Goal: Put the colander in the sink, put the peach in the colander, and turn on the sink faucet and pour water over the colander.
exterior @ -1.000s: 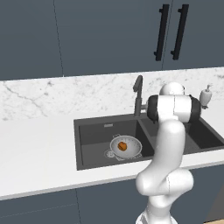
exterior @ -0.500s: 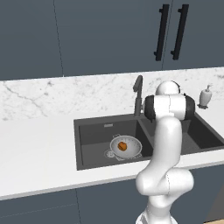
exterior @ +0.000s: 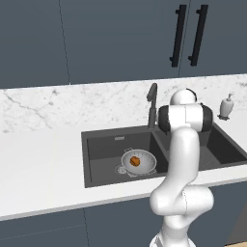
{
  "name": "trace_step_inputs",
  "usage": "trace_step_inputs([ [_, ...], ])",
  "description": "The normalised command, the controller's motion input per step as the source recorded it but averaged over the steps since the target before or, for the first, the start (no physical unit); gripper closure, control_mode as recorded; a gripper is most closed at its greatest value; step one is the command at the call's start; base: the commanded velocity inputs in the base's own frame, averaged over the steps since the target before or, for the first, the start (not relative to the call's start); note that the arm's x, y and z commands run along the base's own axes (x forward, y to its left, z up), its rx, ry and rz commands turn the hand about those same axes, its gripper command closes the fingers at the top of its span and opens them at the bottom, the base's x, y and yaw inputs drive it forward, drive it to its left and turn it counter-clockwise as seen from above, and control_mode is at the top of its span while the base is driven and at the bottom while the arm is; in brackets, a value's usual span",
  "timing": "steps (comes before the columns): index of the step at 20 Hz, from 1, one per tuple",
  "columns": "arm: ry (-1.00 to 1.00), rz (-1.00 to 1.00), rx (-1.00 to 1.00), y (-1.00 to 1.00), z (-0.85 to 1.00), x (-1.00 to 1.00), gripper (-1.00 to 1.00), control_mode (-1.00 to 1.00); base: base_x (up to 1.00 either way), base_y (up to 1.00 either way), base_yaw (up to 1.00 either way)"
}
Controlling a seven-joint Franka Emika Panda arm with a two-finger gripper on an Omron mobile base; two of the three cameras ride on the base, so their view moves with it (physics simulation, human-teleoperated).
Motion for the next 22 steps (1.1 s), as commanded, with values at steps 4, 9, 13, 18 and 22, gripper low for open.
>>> trace_step_inputs([
  [4,0.00,0.00,0.00,0.00,0.00,0.09,-1.00,-1.00,0.00,0.00,0.00],
  [9,0.00,0.00,0.00,0.00,0.00,0.02,-1.00,-1.00,0.00,0.00,0.00],
  [13,0.00,0.00,0.00,0.00,0.00,0.06,-1.00,-1.00,0.00,0.00,0.00],
  [18,0.00,0.00,0.00,0.00,0.00,0.09,-1.00,-1.00,0.00,0.00,0.00],
  [22,0.00,0.00,0.00,-0.17,0.00,0.02,-1.00,-1.00,0.00,0.00,0.00],
])
